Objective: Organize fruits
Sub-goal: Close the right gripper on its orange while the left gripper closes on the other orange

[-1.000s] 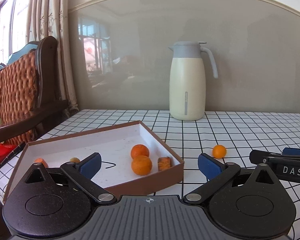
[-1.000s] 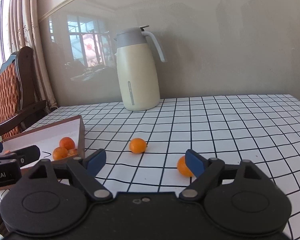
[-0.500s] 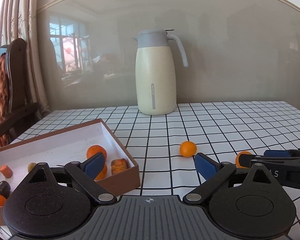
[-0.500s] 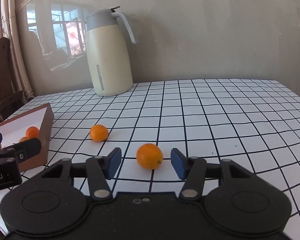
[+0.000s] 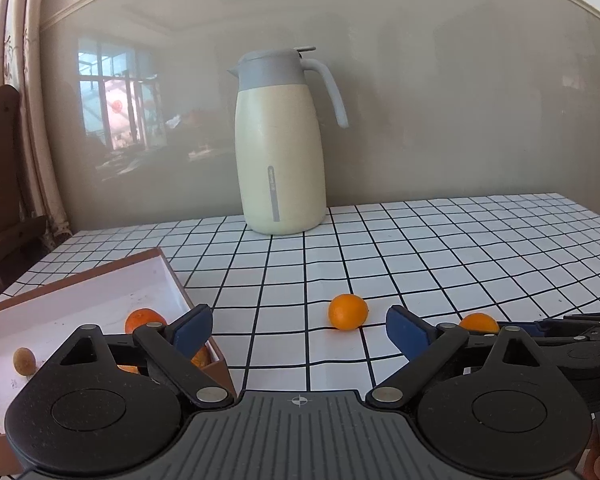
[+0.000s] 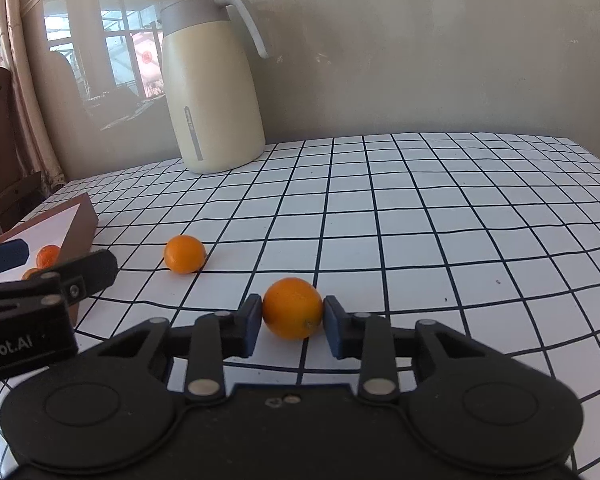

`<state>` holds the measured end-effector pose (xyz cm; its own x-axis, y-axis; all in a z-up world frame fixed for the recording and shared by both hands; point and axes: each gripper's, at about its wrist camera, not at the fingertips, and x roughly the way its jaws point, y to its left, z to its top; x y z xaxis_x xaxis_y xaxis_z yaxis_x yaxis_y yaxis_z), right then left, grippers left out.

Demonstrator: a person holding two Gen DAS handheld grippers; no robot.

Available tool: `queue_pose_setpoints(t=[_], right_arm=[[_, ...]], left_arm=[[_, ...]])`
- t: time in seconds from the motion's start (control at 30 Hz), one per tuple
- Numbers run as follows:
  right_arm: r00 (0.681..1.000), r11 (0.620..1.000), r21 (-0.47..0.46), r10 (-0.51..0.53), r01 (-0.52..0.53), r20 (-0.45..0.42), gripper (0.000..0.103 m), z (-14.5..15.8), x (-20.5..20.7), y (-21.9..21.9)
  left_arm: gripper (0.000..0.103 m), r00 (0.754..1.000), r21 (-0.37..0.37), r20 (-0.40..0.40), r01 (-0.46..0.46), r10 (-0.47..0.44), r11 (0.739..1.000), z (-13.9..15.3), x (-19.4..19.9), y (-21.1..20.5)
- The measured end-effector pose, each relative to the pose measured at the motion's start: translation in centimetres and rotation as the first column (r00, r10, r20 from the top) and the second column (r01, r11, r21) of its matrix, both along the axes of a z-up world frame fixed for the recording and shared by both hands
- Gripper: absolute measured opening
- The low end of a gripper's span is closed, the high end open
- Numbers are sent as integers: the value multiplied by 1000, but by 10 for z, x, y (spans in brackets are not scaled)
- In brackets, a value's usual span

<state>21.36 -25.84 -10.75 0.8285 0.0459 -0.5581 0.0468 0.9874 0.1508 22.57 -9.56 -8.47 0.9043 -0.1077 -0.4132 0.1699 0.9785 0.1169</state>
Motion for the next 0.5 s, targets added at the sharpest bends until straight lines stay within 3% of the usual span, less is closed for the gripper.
queue_pose_setpoints(t=[0.27, 0.5], right_arm=[[996, 997, 4, -82, 82, 36, 25, 7, -14, -22], [989, 991, -3, -135, 135, 56, 25, 10, -24, -42]], left_arm=[[89, 999, 2, -29, 35, -34, 999, -10, 17, -19], [76, 996, -7, -79, 32, -33, 999, -22, 42, -36]])
